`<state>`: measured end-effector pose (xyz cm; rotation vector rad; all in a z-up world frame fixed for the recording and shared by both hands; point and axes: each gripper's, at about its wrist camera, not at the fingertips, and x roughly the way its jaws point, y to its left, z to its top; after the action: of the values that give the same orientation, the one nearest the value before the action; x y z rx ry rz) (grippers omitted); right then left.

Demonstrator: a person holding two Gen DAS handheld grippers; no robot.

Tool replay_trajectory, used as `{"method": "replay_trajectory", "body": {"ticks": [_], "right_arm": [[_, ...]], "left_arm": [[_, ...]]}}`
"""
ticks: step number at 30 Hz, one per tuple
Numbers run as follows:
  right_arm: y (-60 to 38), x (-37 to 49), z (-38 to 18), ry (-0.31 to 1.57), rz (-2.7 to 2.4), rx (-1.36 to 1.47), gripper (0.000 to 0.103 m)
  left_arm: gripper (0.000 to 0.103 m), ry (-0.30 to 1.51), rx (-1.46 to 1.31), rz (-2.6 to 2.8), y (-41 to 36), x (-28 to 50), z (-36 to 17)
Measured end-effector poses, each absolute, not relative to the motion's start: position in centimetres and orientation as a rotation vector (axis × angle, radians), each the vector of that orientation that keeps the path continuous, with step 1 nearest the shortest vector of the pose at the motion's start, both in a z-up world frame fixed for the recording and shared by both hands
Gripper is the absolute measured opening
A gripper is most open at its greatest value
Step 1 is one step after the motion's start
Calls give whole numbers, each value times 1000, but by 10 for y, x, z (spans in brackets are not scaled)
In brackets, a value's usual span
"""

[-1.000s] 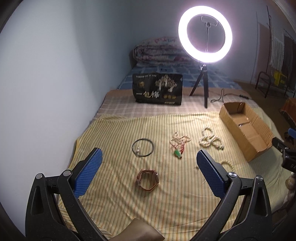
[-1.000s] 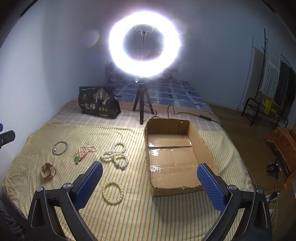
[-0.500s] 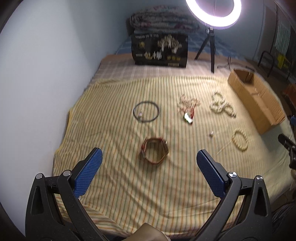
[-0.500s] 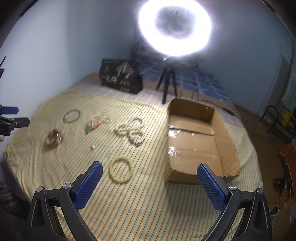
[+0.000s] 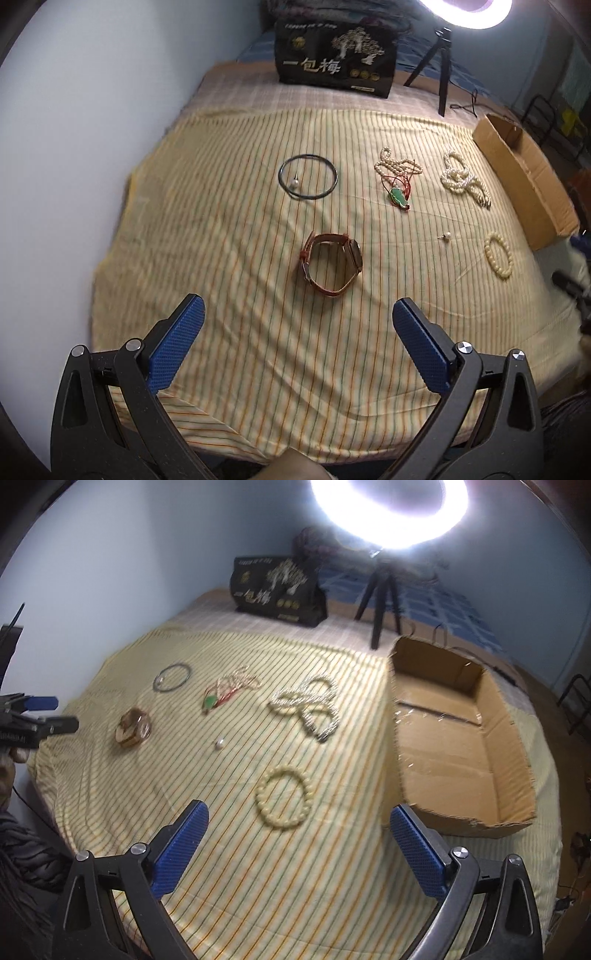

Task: Organize jewelry
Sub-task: 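Lower the left tool onto the red-strap watch while the right tool approaches the cream bead bracelet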

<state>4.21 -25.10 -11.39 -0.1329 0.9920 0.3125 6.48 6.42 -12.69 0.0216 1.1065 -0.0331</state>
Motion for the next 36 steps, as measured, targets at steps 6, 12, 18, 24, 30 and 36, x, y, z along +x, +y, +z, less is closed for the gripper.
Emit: {"method": "replay_trajectory", "body": {"ticks": [6, 12, 18, 24, 30, 36], "right_arm": [[-236, 48, -127, 1043, 361, -190, 91], [-238, 62, -145, 1120, 424, -155, 67], [-236, 77, -160, 1182, 491, -114, 44], [-221, 83, -176, 1229, 535, -168, 38], [-209, 87, -185, 1253, 534, -231, 34], [-198, 88, -193, 1272, 520, -315, 32]], "left_arm": [[83, 1135, 39, 1, 63, 78, -136], [53, 1230, -57, -16, 64, 102, -159], [49, 1236, -74, -3, 62, 117, -165], [44, 1265, -113, 8, 67, 124, -176], [35, 1289, -133, 14, 69, 127, -185], [26, 1336, -167, 26, 72, 133, -202]]}}
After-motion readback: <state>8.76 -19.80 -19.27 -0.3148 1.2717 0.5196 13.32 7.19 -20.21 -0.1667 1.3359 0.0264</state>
